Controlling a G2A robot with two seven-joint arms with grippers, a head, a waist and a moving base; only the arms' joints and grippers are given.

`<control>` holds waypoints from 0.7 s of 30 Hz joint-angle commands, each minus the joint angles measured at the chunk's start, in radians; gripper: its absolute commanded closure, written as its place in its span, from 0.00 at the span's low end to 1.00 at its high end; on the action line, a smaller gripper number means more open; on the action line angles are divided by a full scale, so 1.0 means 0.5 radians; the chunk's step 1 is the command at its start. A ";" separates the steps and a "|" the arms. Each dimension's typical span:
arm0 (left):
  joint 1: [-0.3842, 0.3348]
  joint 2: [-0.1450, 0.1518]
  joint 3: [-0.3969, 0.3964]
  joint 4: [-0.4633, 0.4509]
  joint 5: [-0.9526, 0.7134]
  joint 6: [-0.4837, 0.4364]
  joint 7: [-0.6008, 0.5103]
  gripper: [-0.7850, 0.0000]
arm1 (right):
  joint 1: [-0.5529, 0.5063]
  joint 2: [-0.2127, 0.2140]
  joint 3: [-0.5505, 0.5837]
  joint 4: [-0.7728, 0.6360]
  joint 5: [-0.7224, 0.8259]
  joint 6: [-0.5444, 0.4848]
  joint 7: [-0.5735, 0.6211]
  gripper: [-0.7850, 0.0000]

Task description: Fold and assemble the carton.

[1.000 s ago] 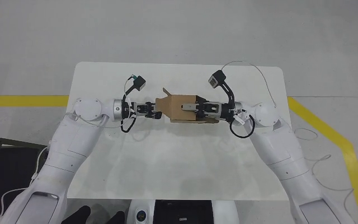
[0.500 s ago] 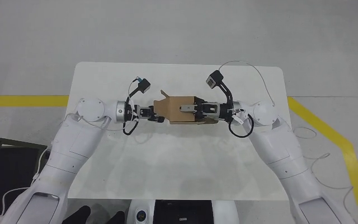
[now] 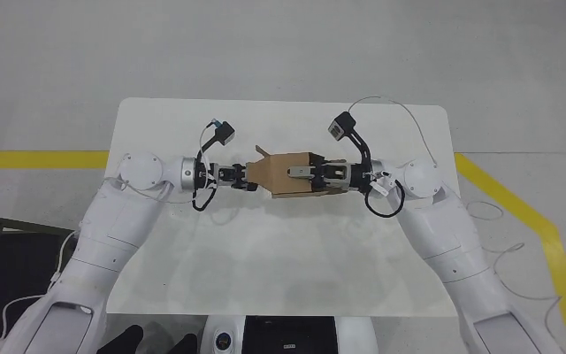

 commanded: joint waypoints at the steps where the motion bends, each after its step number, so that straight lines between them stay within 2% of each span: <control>1: -0.007 0.005 -0.029 0.029 -0.012 -0.004 0.016 0.00 | -0.008 0.008 0.012 -0.004 0.001 0.028 0.049 1.00; 6: -0.026 0.015 -0.084 0.107 -0.022 0.000 0.051 0.00 | -0.022 0.024 0.015 -0.025 -0.003 0.104 0.204 1.00; 12: -0.045 0.008 -0.060 0.148 -0.008 0.002 0.086 0.00 | -0.006 0.022 -0.052 -0.064 -0.003 0.151 0.329 1.00; 21: -0.053 -0.010 0.035 0.125 0.025 -0.002 0.010 0.00 | 0.039 0.004 -0.089 -0.031 0.059 0.082 0.253 1.00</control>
